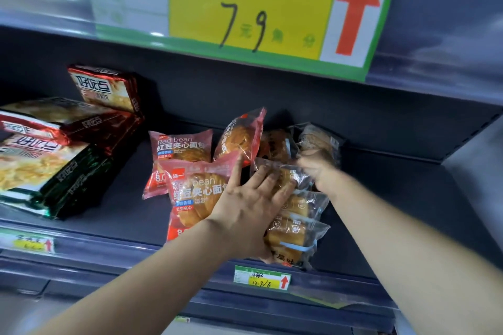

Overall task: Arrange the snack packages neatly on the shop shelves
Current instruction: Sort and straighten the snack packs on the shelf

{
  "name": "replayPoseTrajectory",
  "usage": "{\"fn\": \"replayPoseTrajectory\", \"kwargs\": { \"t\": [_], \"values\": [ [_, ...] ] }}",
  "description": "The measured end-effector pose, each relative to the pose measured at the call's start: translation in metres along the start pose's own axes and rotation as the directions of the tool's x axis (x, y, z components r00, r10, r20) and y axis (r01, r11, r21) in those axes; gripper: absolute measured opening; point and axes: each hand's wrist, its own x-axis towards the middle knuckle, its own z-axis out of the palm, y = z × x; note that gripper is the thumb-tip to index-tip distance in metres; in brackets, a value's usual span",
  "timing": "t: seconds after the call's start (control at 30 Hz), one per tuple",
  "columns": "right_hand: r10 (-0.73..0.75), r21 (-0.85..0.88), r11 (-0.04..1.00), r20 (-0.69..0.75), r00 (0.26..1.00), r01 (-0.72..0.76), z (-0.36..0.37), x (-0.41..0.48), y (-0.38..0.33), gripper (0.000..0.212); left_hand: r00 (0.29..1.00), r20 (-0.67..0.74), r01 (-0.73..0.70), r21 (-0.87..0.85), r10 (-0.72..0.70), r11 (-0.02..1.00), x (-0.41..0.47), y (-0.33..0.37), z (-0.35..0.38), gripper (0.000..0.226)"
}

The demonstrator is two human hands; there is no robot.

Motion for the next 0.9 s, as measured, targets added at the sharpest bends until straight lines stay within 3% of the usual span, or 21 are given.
{"fn": "replayPoseTrajectory", "kwargs": {
  "t": [0.13,0.27,0.33,0.47,0.6,0.77,0.83,0.9],
  "values": [
    [-0.173,0.05,0.983,-0.106,0.979,0.179,-0.009,-0.009,-0.003,0.031,1.0,-0.01,0.006,0.007,-0.006,1.0,0.0,0.001,-0.001,0.126],
    [-0.173,0.284,0.931,-0.207,0.963,0.229,-0.035,-0.01,0.004,0.031,1.0,-0.027,0.012,-0.002,-0.012,1.0,0.006,0.002,0.0,0.126],
    [-0.186,0.277,0.93,-0.218,0.958,0.244,-0.046,-0.011,0.004,0.031,0.999,-0.048,0.006,0.008,-0.006,1.0,0.01,0.002,0.0,0.128],
    [-0.262,0.145,0.947,-0.161,0.951,0.285,-0.054,-0.014,0.002,0.033,1.0,0.012,-0.011,0.068,0.011,0.998,0.017,0.006,-0.005,0.137],
    [-0.289,0.055,0.954,-0.097,0.952,0.295,-0.052,-0.01,0.0,0.035,0.993,0.109,-0.049,-0.03,0.052,0.998,0.028,-0.004,-0.023,0.147],
    [-0.247,0.18,0.956,0.08,0.966,0.23,-0.049,-0.013,-0.007,0.028,0.967,0.246,-0.045,-0.092,0.066,0.995,0.048,-0.017,-0.032,0.152],
    [-0.265,0.124,0.955,-0.061,0.962,0.271,-0.051,-0.006,-0.004,0.026,0.96,0.271,-0.046,-0.105,0.073,0.993,0.052,-0.016,-0.032,0.151],
    [-0.388,-0.212,0.917,-0.284,0.877,0.337,-0.055,0.006,0.003,0.026,0.959,0.274,-0.045,-0.109,0.073,0.993,0.052,-0.016,-0.03,0.15]
  ]
}}
